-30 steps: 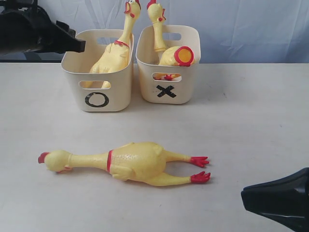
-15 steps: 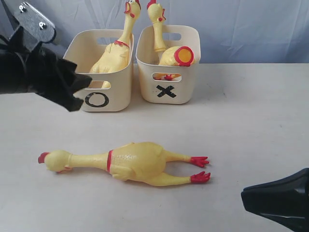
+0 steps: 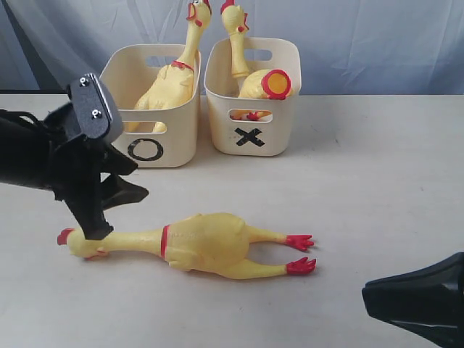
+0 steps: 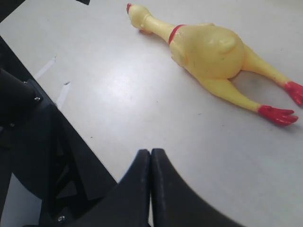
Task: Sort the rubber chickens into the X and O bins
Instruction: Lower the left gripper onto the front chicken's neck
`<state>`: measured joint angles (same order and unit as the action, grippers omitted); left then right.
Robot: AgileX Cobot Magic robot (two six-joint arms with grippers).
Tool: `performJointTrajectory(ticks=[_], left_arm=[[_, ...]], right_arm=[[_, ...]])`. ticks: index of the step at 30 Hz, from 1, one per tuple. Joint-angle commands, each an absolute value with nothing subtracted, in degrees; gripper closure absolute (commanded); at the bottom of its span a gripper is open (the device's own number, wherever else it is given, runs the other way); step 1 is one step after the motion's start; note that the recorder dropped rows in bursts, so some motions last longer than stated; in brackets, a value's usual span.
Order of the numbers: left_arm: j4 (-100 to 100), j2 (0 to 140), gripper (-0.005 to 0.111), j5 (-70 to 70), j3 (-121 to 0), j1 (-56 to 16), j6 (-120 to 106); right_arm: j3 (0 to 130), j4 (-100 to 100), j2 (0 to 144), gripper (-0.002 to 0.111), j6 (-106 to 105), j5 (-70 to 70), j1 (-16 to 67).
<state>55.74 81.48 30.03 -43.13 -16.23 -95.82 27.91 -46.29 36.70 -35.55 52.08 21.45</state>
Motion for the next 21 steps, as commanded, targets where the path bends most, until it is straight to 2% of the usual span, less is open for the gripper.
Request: performJointTrajectory(ticks=[1,9,15,21], left_arm=[[53.03,84.51,0.062,33.53,-42.85,-16.18,-96.43],[52.08,88.65,0.062,41.38,-42.14,-16.28,-117.52],[54.92,92.91,0.046,34.51,-42.14,-17.24,-119.03],[56.40,96.02,0.045,33.00,-42.14,-17.24,-119.03]], right_arm=[[27.70,-46.47,36.33,0.109,-35.99,52.15,21.33],[27.70,-46.47,36.33,0.109,-35.99,52.04,21.33],[27.70,-46.58,36.33,0.109,-35.99,51.81,21.33],[27.70,-46.58,36.33,0.109,-35.99,51.81,21.33]])
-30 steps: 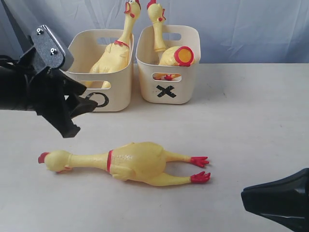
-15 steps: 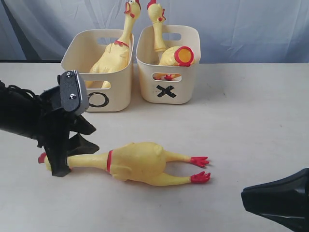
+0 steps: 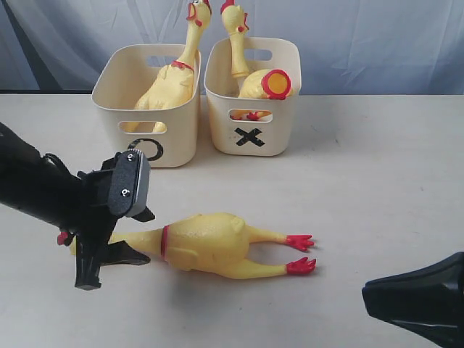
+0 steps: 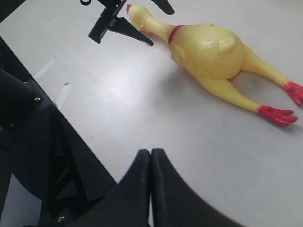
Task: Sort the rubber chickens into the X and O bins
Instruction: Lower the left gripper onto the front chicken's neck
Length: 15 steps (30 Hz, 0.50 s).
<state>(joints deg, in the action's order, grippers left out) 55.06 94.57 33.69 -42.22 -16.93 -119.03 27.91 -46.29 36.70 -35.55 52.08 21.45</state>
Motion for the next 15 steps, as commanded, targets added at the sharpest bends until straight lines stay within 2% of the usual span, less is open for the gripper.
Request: performJointTrajectory(ticks=[1,11,15], left_arm=[[56.49,96.24,0.045,32.51,-42.14,-17.24,-119.03],[57.64,100.14,0.047,30.55,-42.14,-17.24,-121.93],[59.50,100.68,0.058,29.38,-42.14,-17.24,-121.93]], right_arm=[[27.70,-46.58,36.33,0.109,-35.99,51.81,21.33],[27.70,-46.58,36.33,0.109,-35.99,51.81,21.33],[27.70,-46.58,36.33,0.109,-35.99,51.81,21.33]])
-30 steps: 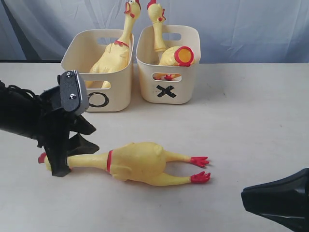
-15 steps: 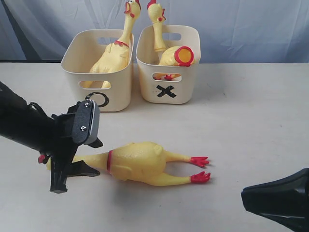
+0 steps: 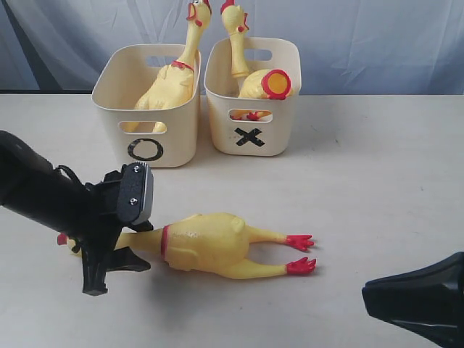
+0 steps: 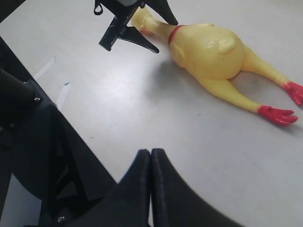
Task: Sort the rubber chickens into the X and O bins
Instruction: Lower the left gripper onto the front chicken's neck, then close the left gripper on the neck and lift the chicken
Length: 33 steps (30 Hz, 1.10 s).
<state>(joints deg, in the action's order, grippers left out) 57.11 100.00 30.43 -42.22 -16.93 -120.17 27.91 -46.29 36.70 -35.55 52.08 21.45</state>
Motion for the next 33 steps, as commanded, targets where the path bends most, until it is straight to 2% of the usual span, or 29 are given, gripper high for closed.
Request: performJointTrajectory(ticks=[1,10,16,27,33], left_arm=[[59.52,100.68,0.061,29.24,-42.14,-17.24,-121.93],[62.21,100.77,0.107,27.80,-42.14,-17.24,-121.93],[65.03,100.77,0.107,29.27,-42.14,-17.24,-121.93],[66.01,98.65,0.107,44.60,-42.14,-17.24,-121.36],[70.42,96.14,0.107,49.19,-42.14,-17.24,-112.09]], right_arm=[[27.70,-46.58,36.33,0.109,-35.99,51.81,21.33],[27.70,-46.58,36.33,0.109,-35.99,51.81,21.33],[27.70,-46.58,36.33,0.109,-35.99,51.81,21.33],[27.70,-46.58,36.33,0.109,-35.99,51.81,21.33],[27.70,-46.58,36.33,0.109,-35.99,51.81,21.33]])
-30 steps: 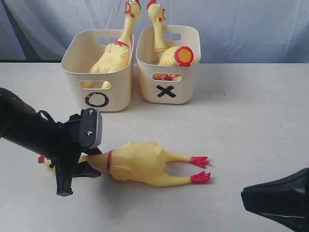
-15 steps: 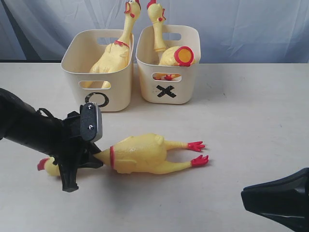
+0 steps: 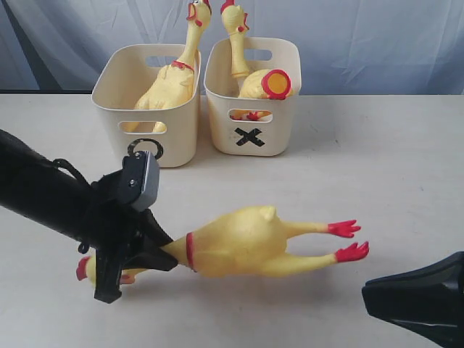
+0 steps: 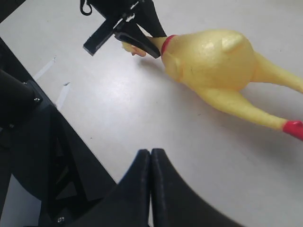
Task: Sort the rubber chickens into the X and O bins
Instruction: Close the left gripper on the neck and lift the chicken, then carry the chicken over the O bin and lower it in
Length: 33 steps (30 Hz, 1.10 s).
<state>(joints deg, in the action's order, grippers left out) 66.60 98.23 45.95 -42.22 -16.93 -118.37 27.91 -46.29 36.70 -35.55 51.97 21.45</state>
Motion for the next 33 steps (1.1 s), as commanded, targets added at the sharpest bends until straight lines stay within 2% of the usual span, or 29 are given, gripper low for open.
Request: performJointTrajectory(ticks=[1,20,27,33], left_arm=[[70.65,95.79,0.107,49.19,-42.14,-17.24,-110.18],[84.32,88.08,0.107,45.39,-42.14,-17.01,-107.54],[99.95,86.55,0.107,44.78,-42.14,-10.90,-103.05],[99.95,86.55,0.107,51.25,-44.15,-5.07,-98.69]], right_arm=[[27.70,-46.58,36.33,0.109,-35.99,51.91,21.33],[27.70,-46.58,36.33,0.109,-35.99,52.03,21.33],[27.70,-46.58,36.33,0.109,-35.99,52.03,21.33],[27.70,-46.58,36.33,0.109,-35.99,51.93,21.33]])
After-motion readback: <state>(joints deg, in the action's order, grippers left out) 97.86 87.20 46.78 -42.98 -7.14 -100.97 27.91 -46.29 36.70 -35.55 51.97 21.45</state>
